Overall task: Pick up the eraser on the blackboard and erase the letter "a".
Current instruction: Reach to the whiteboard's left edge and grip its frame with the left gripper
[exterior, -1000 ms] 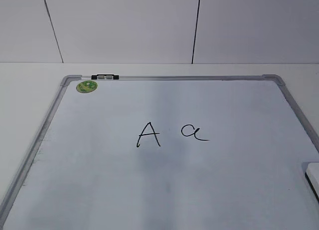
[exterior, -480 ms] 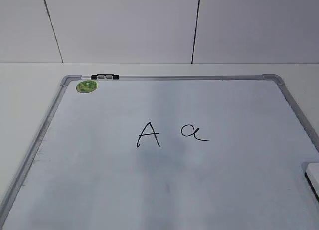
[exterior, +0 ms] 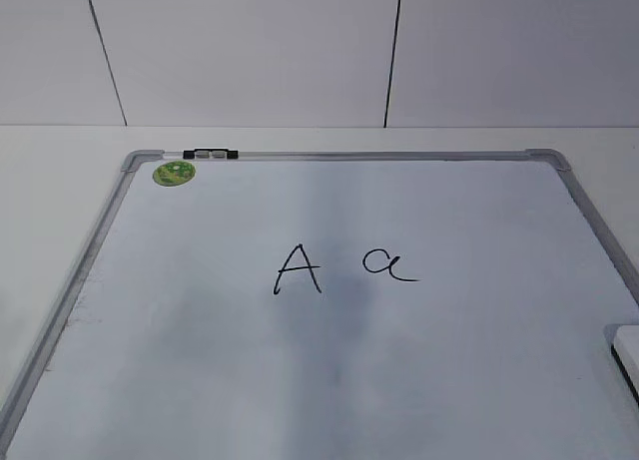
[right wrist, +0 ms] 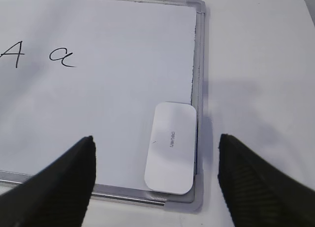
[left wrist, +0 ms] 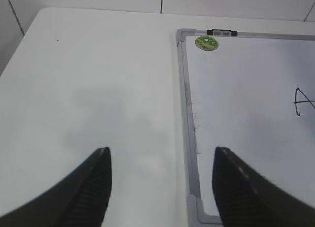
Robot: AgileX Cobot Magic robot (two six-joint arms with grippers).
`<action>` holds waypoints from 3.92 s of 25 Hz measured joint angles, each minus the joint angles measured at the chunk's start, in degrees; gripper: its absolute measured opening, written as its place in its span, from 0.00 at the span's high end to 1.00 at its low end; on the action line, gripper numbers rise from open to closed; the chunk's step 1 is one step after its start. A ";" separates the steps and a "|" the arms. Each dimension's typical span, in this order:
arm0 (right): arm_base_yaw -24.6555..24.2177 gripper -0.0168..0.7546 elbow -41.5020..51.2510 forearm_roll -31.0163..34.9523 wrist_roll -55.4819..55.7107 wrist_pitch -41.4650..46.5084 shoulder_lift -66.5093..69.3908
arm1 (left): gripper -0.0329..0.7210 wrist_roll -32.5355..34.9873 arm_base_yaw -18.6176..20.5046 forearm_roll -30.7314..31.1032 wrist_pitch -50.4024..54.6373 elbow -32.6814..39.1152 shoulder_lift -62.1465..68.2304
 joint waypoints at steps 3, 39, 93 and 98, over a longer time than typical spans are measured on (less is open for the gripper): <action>0.00 0.21 -1.57 -1.01 0.00 0.00 3.47 | 0.32 0.00 0.00 -0.53 0.00 -3.69 6.81; 0.00 0.21 -7.84 -6.25 5.20 5.50 36.98 | 0.31 10.87 0.00 -14.18 -10.19 -21.52 73.61; 0.00 0.21 -7.84 -6.88 5.43 1.17 41.04 | 0.31 10.77 -4.92 -9.25 -15.40 -31.98 98.31; 0.00 0.21 -7.84 -6.88 5.43 1.17 41.04 | 0.31 10.77 -4.92 -9.35 -14.93 -31.98 99.98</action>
